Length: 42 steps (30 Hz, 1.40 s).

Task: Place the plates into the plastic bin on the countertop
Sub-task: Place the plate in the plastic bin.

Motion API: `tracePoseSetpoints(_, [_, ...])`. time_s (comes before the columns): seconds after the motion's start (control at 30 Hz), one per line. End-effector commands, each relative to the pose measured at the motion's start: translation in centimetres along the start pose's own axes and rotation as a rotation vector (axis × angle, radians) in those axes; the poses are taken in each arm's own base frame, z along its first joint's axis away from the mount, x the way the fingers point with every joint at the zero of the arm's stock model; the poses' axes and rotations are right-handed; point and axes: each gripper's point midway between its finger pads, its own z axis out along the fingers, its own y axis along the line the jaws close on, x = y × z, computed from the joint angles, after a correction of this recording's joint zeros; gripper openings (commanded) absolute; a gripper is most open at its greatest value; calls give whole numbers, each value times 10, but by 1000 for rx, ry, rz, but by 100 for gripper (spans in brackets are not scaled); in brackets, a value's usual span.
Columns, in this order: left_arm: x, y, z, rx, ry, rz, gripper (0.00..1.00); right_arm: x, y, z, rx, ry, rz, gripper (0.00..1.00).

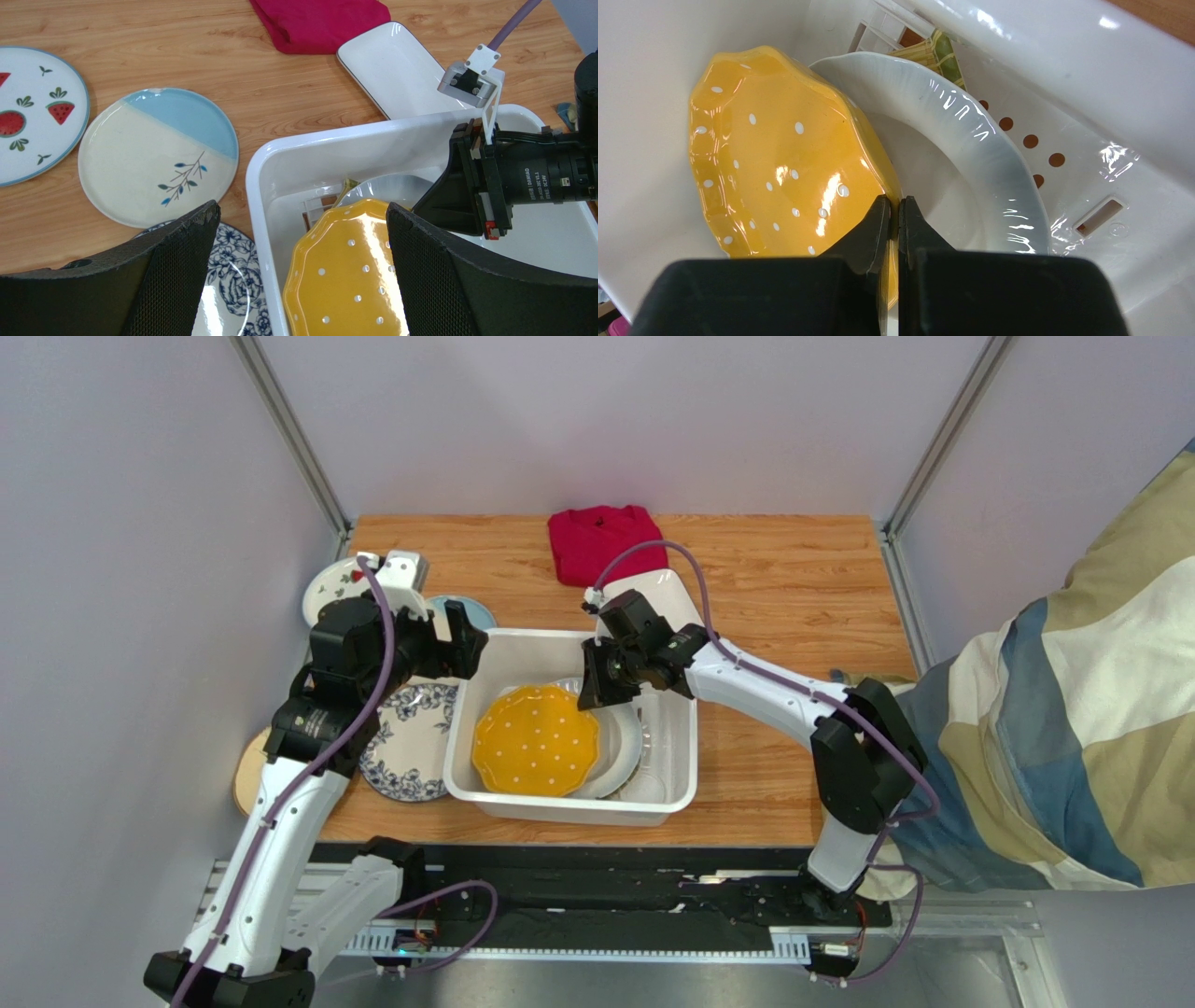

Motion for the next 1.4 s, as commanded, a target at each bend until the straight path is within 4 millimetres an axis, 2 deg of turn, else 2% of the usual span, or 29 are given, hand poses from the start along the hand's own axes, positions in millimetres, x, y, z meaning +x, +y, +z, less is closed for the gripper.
tracePoseSetpoints(0.0, [-6, -2, 1, 10, -21, 15, 93, -20, 44, -3, -144, -60, -32, 0])
tracePoseSetpoints(0.13, [-5, -2, 1, 9, -19, 13, 93, -16, 45, -1, -148, -46, -47, 2])
tracePoseSetpoints(0.27, [-4, -2, 2, 9, -15, 13, 93, -18, 47, -6, -140, -63, -64, 18])
tracePoseSetpoints(0.47, [-5, -2, 1, 9, -18, 13, 93, -15, 37, -12, -74, -70, -63, 24])
tracePoseSetpoints(0.6, [-6, -2, 0, 11, -22, 14, 93, -12, 36, -15, -71, -73, -62, 29])
tracePoseSetpoints(0.77, [-5, -3, 1, 12, -19, 12, 93, -17, 48, -24, -108, -115, -100, 44])
tracePoseSetpoints(0.97, [-5, -3, 0, 16, -21, 12, 93, -18, 47, -27, -94, -125, -107, 56])
tracePoseSetpoints(1.37, [-6, -4, -1, 19, -25, 13, 93, -12, 21, -21, 43, -109, -104, 63])
